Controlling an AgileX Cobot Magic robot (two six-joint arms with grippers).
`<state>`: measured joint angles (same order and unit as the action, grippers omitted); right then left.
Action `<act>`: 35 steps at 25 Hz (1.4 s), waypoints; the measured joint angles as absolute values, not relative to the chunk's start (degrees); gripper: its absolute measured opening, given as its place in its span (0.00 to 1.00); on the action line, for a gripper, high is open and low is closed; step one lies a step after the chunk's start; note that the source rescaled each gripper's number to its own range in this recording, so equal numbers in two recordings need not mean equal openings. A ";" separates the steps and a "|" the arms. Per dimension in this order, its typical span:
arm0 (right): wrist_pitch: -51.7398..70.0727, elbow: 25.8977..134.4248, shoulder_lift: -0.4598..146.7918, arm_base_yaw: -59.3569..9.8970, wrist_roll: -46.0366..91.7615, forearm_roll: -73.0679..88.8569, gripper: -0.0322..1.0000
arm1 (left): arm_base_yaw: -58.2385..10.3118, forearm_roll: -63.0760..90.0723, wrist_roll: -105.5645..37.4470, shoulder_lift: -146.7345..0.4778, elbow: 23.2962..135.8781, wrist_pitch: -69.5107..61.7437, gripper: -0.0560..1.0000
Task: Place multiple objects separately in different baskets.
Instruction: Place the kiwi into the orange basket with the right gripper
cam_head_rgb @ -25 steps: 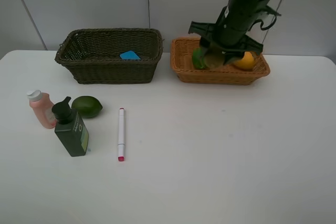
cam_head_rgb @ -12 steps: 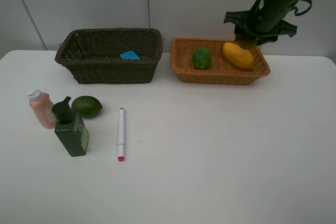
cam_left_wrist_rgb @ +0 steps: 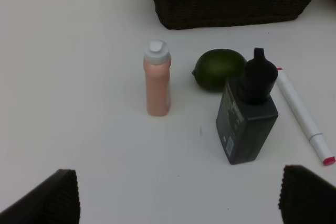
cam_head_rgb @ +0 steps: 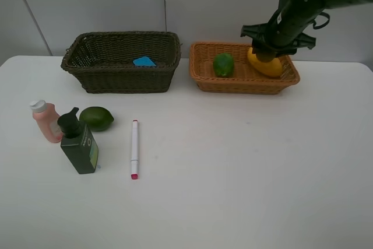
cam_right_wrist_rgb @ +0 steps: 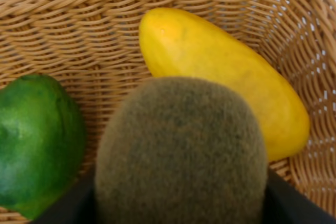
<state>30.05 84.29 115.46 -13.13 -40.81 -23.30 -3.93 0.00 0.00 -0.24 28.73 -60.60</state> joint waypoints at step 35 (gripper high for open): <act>26.53 84.29 116.41 -12.46 -30.13 -10.37 1.00 | -3.93 0.00 0.00 -0.24 28.73 -60.60 1.00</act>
<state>26.53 84.29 116.41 -12.46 -30.13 -10.37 -3.93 0.00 0.00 -0.24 28.73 -60.60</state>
